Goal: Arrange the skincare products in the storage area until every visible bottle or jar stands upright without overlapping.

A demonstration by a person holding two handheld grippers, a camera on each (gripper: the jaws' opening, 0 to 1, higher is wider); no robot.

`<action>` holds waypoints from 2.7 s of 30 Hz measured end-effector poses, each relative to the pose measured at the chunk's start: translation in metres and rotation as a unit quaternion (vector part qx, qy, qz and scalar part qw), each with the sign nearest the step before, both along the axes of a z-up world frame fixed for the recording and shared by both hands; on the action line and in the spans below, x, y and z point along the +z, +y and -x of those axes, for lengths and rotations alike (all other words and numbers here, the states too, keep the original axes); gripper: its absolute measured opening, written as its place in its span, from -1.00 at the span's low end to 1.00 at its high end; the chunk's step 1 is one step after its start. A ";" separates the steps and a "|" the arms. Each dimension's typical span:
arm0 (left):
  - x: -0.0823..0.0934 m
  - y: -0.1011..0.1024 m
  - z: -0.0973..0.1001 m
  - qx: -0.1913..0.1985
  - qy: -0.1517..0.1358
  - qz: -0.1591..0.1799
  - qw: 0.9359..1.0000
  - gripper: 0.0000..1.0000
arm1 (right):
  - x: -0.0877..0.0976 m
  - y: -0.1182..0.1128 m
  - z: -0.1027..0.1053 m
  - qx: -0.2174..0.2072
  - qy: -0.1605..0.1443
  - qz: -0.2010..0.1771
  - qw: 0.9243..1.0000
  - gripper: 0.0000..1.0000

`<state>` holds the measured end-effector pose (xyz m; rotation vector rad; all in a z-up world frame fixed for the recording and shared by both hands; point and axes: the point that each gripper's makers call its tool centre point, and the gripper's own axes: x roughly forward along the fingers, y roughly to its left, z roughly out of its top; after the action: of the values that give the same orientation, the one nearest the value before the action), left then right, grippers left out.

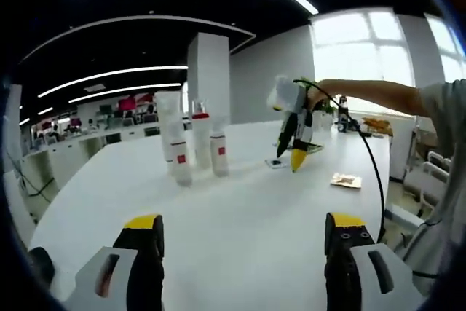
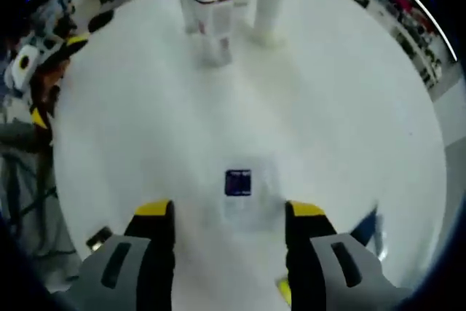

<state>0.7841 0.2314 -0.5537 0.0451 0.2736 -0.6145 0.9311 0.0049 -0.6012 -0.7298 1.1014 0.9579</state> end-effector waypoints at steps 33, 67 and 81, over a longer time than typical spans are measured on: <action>0.000 0.001 -0.001 0.002 -0.003 -0.014 1.000 0.80 | 0.002 0.004 -0.006 0.016 -0.001 0.041 0.999 -0.25; 0.001 -0.016 0.001 -0.017 -0.003 -0.024 1.000 0.79 | 0.020 0.032 -0.027 0.078 -0.085 -0.004 0.993 -0.20; 0.021 -0.013 0.003 -0.017 -0.015 -0.001 1.000 0.79 | 0.033 0.032 -0.029 -0.052 -0.189 -0.158 0.968 -0.86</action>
<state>0.7807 0.2189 -0.5326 0.0609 0.2437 -0.6463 0.9606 0.0373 -0.5685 -0.5571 0.6277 0.8365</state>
